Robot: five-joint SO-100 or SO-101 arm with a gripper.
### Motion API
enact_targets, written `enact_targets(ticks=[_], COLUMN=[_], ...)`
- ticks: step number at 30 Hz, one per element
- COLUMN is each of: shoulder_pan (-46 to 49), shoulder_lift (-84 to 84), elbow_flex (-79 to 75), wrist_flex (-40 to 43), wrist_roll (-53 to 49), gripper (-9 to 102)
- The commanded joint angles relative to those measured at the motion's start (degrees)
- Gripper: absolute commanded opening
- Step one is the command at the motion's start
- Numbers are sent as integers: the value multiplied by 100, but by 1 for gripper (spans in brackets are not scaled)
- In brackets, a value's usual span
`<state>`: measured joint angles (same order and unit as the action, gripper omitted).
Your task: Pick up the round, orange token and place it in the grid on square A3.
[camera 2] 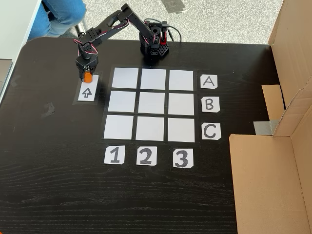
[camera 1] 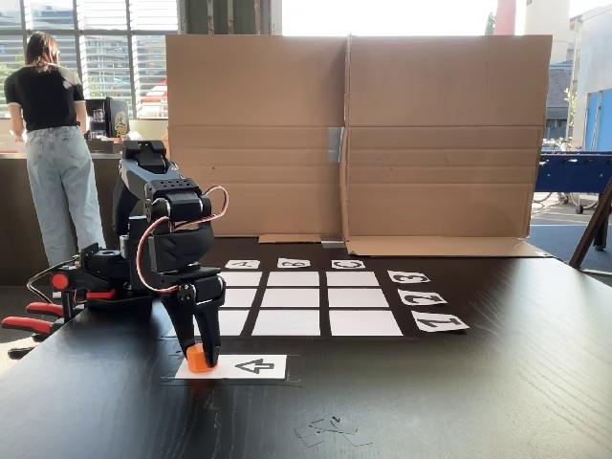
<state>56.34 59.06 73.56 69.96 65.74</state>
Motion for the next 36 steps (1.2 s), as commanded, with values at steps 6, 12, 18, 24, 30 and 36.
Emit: enact_targets(ticks=[6, 12, 18, 24, 30, 36], shoulder_pan=[53, -264, -984, -2101, -3472, -4852], shoulder_lift=[1881, 3656, 5027, 6302, 7216, 7822], elbow_flex=[817, 1714, 2101, 2672, 3595, 4219], wrist_flex=[-18, 281, 1248, 1978, 1995, 2004], wrist_roll=[-826, -2268, -3507, -4131, -4236, -4219], gripper=[-1, -1, -1, -1, -1, -1])
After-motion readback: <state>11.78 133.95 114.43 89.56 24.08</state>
